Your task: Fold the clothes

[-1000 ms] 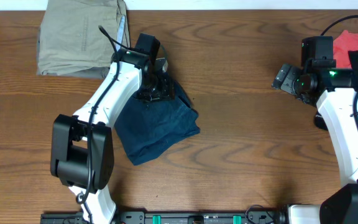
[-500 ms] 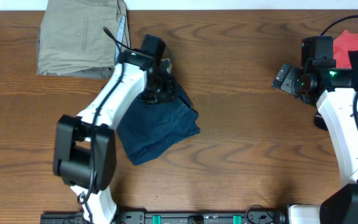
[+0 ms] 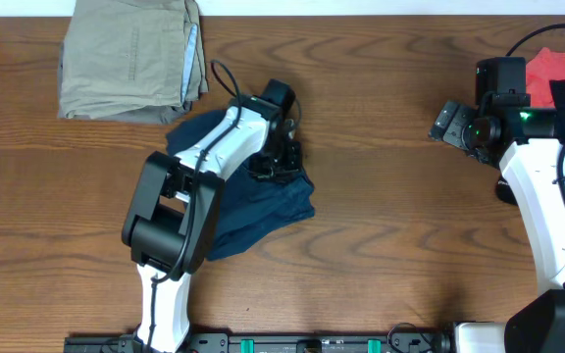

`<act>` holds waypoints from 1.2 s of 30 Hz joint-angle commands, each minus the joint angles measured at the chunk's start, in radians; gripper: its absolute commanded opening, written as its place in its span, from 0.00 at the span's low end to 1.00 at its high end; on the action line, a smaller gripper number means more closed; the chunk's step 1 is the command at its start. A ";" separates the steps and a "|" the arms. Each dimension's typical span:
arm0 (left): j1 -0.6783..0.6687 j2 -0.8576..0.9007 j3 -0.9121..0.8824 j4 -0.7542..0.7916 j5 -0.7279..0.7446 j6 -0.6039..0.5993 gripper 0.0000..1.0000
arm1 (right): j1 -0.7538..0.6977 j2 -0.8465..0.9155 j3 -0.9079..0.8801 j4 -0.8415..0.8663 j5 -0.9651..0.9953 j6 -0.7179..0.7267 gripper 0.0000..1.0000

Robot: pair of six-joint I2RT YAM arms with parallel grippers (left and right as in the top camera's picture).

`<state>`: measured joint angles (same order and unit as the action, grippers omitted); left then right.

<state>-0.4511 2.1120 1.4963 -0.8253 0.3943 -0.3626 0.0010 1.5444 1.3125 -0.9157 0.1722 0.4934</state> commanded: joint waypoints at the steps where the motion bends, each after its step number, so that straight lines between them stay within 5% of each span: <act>1: -0.021 -0.028 -0.006 -0.003 0.025 -0.006 0.06 | 0.002 -0.001 0.002 0.000 0.003 0.007 0.99; 11: -0.026 -0.232 -0.006 -0.121 0.011 0.003 0.06 | 0.002 -0.001 0.002 0.000 0.004 0.007 0.99; 16: -0.026 -0.274 -0.006 -0.128 -0.122 0.008 0.06 | 0.002 -0.001 0.002 0.000 0.004 0.007 0.99; 36: -0.095 -0.012 -0.016 -0.090 -0.042 -0.017 0.06 | 0.002 0.000 0.002 0.000 0.004 0.007 0.99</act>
<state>-0.5358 2.0735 1.4940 -0.9112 0.3054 -0.3695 0.0010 1.5444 1.3125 -0.9161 0.1722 0.4934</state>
